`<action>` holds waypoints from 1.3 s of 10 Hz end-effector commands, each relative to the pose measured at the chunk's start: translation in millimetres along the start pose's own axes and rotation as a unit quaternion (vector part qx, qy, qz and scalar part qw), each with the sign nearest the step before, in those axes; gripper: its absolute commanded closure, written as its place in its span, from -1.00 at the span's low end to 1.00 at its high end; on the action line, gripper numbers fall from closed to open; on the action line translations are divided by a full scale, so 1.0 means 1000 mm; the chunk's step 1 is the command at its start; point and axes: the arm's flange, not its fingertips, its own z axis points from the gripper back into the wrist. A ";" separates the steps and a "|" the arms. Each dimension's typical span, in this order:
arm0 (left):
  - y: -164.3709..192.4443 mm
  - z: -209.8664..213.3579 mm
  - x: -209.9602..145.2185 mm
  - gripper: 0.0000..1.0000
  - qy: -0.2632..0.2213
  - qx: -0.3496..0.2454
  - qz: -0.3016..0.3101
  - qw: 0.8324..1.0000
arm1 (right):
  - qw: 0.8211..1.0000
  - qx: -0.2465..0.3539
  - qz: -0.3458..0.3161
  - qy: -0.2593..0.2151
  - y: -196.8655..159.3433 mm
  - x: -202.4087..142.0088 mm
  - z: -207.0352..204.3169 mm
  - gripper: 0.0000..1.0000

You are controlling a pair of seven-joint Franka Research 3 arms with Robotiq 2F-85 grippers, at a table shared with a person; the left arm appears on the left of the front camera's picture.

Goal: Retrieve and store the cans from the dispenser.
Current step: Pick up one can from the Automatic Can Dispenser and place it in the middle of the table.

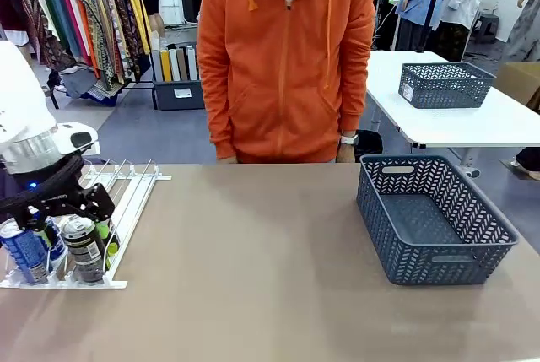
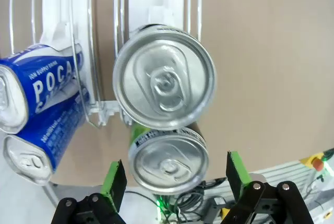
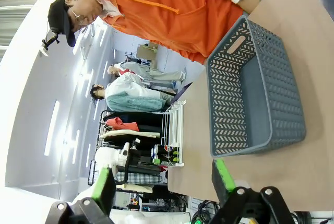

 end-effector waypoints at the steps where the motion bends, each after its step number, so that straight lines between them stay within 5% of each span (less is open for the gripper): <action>1: -0.002 0.004 0.007 -1.00 -0.013 0.029 0.019 0.999 | 1.000 0.010 0.013 -0.006 0.002 0.003 0.000 -1.00; 11: -0.005 -0.011 0.015 -1.00 -0.009 0.032 -0.044 0.998 | 1.000 0.010 0.013 -0.006 0.002 0.003 0.000 -1.00; 13: -0.004 -0.011 0.015 1.00 -0.005 0.033 -0.040 0.999 | 1.000 0.010 0.013 -0.006 0.002 0.003 0.000 -1.00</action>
